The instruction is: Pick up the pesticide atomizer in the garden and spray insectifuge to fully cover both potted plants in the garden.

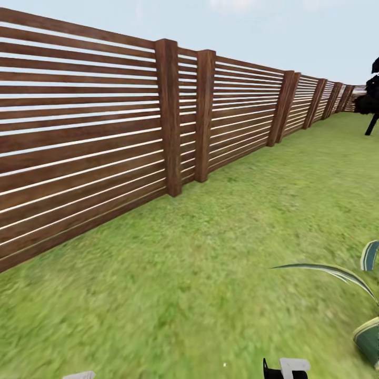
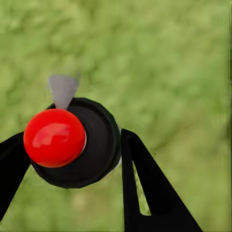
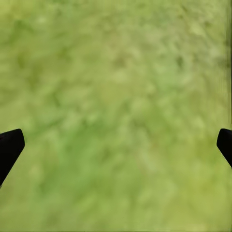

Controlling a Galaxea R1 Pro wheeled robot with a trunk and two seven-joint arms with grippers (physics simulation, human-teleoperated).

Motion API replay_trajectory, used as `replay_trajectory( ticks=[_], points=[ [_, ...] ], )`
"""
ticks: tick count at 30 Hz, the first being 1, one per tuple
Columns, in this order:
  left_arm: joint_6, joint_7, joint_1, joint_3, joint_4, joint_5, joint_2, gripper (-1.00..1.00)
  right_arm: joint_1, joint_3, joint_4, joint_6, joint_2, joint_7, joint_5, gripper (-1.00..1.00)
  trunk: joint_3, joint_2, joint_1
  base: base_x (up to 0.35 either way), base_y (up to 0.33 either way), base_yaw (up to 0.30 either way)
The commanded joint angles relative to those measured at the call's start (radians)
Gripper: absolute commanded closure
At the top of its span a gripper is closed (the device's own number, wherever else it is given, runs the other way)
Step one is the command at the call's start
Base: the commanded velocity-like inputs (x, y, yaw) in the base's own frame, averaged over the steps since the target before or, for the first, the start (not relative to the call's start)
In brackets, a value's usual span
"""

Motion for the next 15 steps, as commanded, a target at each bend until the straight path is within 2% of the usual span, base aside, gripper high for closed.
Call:
replay_trajectory(
  ticks=[1,15],
  points=[
    [-0.002,-0.010,0.000,0.005,0.001,0.009,0.000,1.00,-0.001,-0.004,0.001,-0.002,0.000,-0.005,0.011,-1.00,-0.001,0.000,0.000,0.343,0.132,-0.292],
    [-0.002,-0.011,0.000,0.005,0.001,0.009,0.000,1.00,-0.001,-0.004,0.001,-0.003,0.000,-0.005,0.011,-1.00,-0.001,0.000,0.000,0.336,0.163,-0.292]
  ],
)
